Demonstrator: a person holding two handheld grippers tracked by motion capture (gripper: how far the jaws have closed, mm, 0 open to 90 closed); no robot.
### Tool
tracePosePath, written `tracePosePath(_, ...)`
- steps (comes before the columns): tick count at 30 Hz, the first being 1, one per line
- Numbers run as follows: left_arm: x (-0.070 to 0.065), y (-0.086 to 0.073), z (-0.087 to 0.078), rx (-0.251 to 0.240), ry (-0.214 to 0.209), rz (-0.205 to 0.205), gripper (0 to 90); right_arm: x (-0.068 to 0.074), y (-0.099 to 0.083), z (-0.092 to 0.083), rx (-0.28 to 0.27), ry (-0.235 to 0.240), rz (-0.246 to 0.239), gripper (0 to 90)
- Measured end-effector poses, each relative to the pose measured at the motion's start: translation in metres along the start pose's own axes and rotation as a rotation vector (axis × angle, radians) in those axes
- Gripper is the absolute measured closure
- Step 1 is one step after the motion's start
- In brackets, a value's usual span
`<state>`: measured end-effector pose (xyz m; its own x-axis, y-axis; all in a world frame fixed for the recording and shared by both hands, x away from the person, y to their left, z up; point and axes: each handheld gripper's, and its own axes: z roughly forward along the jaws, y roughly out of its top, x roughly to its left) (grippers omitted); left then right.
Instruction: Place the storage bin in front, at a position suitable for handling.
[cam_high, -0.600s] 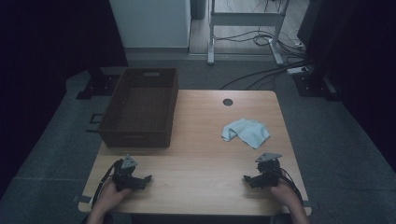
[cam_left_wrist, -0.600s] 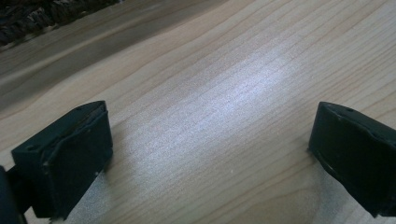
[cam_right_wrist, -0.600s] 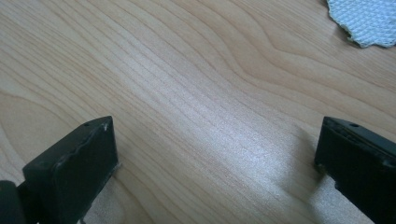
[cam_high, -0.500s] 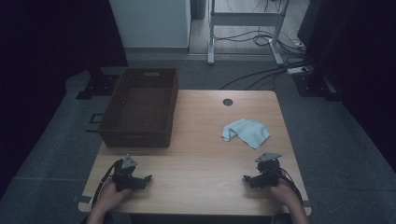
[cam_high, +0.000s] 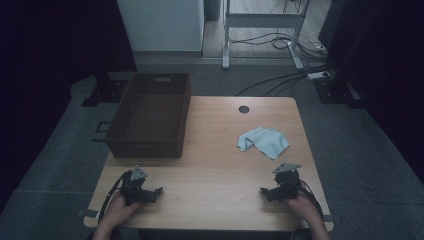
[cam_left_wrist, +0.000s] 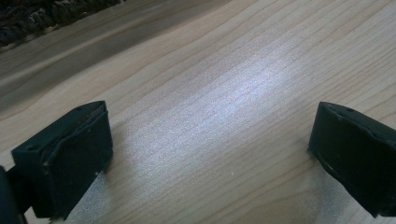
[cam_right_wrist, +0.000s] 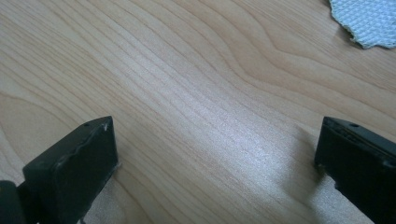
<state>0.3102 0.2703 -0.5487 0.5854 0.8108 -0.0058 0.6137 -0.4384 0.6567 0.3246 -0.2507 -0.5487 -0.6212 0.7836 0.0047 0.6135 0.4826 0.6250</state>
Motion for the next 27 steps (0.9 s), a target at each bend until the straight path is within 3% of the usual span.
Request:
tracePosePath(12,0.0,0.0,0.0,-0.001,0.004,-0.003,0.0,-0.001,0.003,-0.002,0.039,-0.006,0.014,0.0)
tracePosePath(22,0.0,0.0,0.0,-0.002,0.004,-0.004,0.0,-0.004,0.013,-0.015,-0.053,0.003,0.014,1.5)
tracePosePath(27,0.0,0.0,0.001,-0.001,0.003,-0.004,0.0,-0.006,0.02,-0.018,-0.069,-0.011,0.01,1.3)
